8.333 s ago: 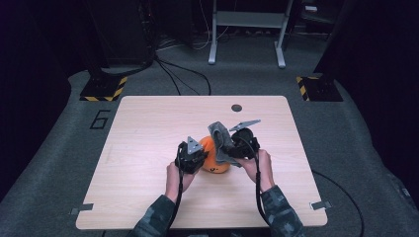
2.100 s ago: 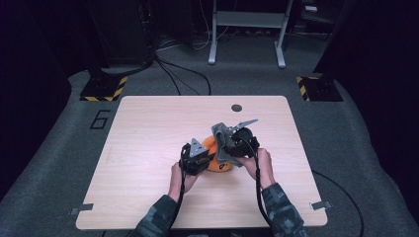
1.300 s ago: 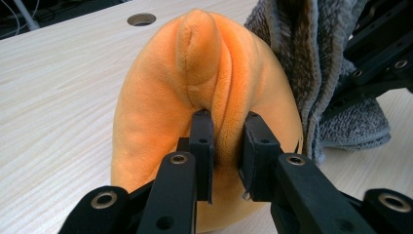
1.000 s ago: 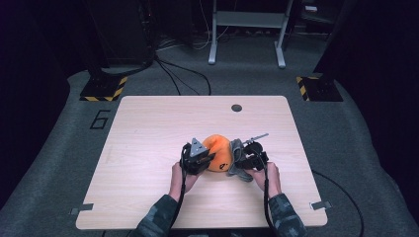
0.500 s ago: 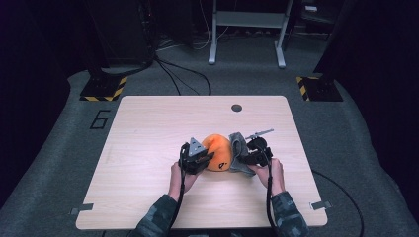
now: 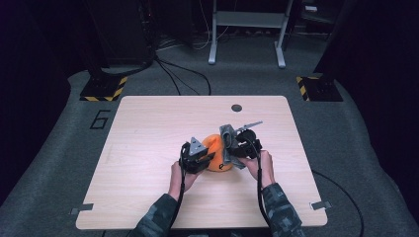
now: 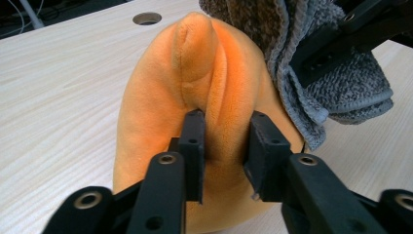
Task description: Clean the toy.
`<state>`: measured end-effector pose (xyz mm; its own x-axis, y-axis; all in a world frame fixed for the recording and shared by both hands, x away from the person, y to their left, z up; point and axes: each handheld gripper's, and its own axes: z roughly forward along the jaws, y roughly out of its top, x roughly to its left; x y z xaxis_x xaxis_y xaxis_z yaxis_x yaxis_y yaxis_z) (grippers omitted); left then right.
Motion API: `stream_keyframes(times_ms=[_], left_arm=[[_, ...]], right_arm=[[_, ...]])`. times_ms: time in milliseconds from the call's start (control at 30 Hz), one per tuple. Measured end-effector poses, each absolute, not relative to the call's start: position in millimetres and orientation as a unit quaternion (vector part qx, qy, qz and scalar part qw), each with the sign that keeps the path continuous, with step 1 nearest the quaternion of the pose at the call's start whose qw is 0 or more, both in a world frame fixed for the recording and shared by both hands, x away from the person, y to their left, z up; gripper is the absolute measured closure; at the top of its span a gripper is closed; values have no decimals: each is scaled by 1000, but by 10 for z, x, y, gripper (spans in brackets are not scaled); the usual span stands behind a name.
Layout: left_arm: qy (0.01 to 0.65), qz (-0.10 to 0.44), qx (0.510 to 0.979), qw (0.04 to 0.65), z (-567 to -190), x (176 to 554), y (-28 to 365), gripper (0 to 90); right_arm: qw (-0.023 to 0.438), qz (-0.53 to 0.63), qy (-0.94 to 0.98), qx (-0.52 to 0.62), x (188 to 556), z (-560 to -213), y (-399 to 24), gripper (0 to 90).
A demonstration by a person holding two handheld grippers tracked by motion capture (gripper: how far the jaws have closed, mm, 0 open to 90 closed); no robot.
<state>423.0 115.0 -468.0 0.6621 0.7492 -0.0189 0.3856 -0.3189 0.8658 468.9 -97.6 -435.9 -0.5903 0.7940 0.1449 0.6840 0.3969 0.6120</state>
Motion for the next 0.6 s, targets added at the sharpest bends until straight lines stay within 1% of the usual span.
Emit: stream_keyframes(times_ms=[100, 167, 233, 300, 400, 467, 600], left_arm=[[359, 200, 784, 466, -4653, 4229, 1172, 566], [359, 191, 779, 477, -4632, 4233, 1235, 498], [368, 190, 772, 482, -4628, 4243, 1294, 390], [381, 181, 766, 486, -4644, 4260, 1392, 338], [391, 173, 764, 483, -4690, 4276, 1483, 269], [391, 166, 767, 481, -4733, 4274, 1520, 245], [395, 161, 769, 477, -4823, 4282, 1535, 233]], right_arm=[[81, 322, 831, 446, 4691, -4380, -1001, 750], [82, 322, 832, 446, 4689, -4390, -1011, 750], [83, 323, 831, 445, 4685, -4395, -1016, 751], [85, 324, 830, 446, 4681, -4403, -1019, 751], [87, 324, 832, 442, 4684, -4407, -1034, 751], [88, 324, 832, 441, 4680, -4408, -1037, 751], [87, 325, 831, 443, 4675, -4411, -1048, 751]])
